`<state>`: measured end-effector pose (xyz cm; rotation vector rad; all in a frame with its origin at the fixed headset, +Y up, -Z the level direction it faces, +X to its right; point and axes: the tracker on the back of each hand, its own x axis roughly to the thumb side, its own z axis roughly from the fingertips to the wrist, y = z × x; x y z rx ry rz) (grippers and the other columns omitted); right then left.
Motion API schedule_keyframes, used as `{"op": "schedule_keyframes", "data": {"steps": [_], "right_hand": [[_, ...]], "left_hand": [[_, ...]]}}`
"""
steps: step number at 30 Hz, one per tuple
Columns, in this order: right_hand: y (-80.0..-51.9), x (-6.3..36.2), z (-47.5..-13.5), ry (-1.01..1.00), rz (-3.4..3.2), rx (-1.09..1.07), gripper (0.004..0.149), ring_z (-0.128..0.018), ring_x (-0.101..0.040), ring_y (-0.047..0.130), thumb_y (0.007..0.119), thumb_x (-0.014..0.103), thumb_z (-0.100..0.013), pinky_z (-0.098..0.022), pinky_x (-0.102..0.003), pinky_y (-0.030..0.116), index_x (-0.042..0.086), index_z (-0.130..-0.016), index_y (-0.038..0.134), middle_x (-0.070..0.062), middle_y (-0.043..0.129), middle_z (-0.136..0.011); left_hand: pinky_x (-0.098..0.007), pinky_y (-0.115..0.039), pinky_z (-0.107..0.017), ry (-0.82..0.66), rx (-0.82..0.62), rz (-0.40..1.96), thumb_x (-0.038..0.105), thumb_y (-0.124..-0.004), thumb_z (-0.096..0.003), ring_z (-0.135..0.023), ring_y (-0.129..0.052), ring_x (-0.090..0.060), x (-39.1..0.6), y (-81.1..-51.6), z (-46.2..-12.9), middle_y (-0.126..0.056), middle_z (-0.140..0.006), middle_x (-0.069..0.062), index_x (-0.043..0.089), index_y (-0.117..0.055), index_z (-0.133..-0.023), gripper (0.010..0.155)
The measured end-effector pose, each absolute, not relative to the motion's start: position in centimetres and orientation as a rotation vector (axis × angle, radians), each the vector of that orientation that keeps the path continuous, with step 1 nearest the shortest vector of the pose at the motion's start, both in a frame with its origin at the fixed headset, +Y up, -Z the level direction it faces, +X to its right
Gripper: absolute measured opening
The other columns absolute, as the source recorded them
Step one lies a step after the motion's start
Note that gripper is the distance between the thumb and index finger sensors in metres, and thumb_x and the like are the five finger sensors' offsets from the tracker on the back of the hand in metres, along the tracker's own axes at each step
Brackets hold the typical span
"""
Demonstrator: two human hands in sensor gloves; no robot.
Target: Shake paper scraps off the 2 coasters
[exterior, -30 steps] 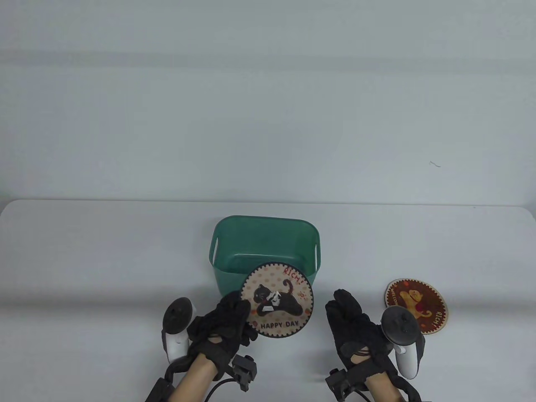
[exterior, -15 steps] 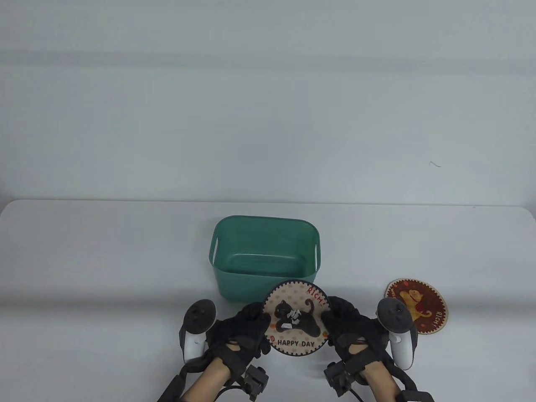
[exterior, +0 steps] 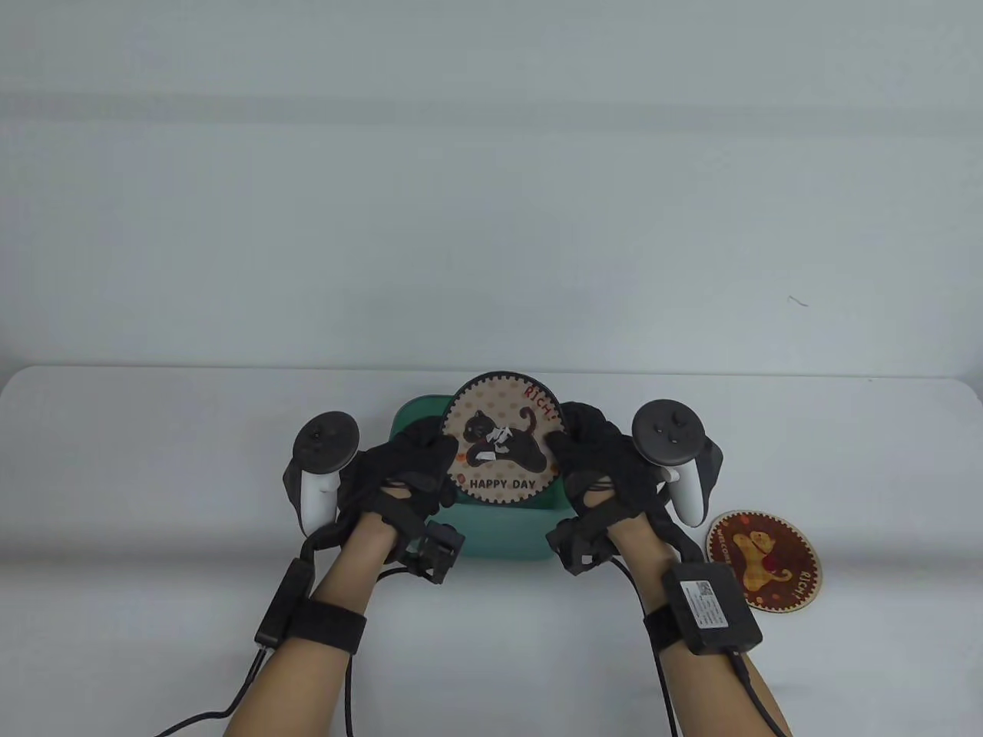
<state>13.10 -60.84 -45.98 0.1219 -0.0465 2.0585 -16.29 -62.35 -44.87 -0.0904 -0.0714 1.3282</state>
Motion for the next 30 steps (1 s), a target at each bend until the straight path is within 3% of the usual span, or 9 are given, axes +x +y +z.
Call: {"op": "schedule_keyframes", "data": {"steps": [6,12,21,26,30], "right_hand": [[-61.1,12.5,-48.1,-0.095,2.110,0.124,0.044,-0.062,-0.021,0.089,0.077,0.029,-0.045,-0.052,-0.042,0.070,0.028,-0.085,0.058,-0.001,0.085,-0.078],[-62.7,12.4,-49.5,0.007,2.421,0.144,0.041,-0.067,-0.026,0.083,0.080,0.028,-0.044,-0.054,-0.046,0.064,0.027,-0.082,0.064,-0.003,0.082,-0.080],[-63.4,12.5,-49.8,0.001,2.493,0.138,0.041,-0.072,-0.027,0.078,0.080,0.030,-0.043,-0.057,-0.046,0.061,0.026,-0.082,0.067,-0.004,0.076,-0.085],[-63.0,13.8,-47.4,-0.126,2.443,0.106,0.056,-0.076,-0.028,0.071,0.076,0.030,-0.044,-0.056,-0.045,0.059,0.023,-0.092,0.048,-0.007,0.065,-0.092],[-63.5,16.1,-43.4,-0.178,2.369,0.083,0.054,-0.076,-0.029,0.071,0.075,0.030,-0.045,-0.056,-0.045,0.060,0.022,-0.092,0.049,-0.008,0.066,-0.091]], "left_hand": [[-0.028,-0.083,-0.018,-0.056,-0.076,1.275,0.030,-0.079,-0.0479,-0.034,-0.098,-0.027,-16.7,-62.2,-47.4,-0.088,-0.075,-0.014,0.019,-0.073,-0.088,0.042],[-0.042,-0.087,-0.042,-0.044,-0.109,1.146,0.028,-0.079,-0.0480,-0.064,-0.093,-0.040,-16.2,-64.0,-48.3,-0.078,-0.087,-0.016,0.019,-0.073,-0.089,0.042],[-0.044,-0.085,-0.045,-0.043,-0.115,1.139,0.027,-0.078,-0.0481,-0.065,-0.092,-0.041,-15.9,-64.9,-48.8,-0.078,-0.087,-0.016,0.018,-0.073,-0.088,0.042],[-0.041,-0.084,-0.040,-0.036,-0.090,1.134,0.029,-0.077,-0.0484,-0.057,-0.094,-0.038,-16.6,-64.3,-48.7,-0.081,-0.082,-0.015,0.018,-0.072,-0.088,0.042],[-0.040,-0.084,-0.038,0.005,0.013,1.197,0.029,-0.076,-0.0485,-0.055,-0.094,-0.037,-17.5,-63.7,-48.6,-0.081,-0.081,-0.015,0.016,-0.069,-0.089,0.042]]}}
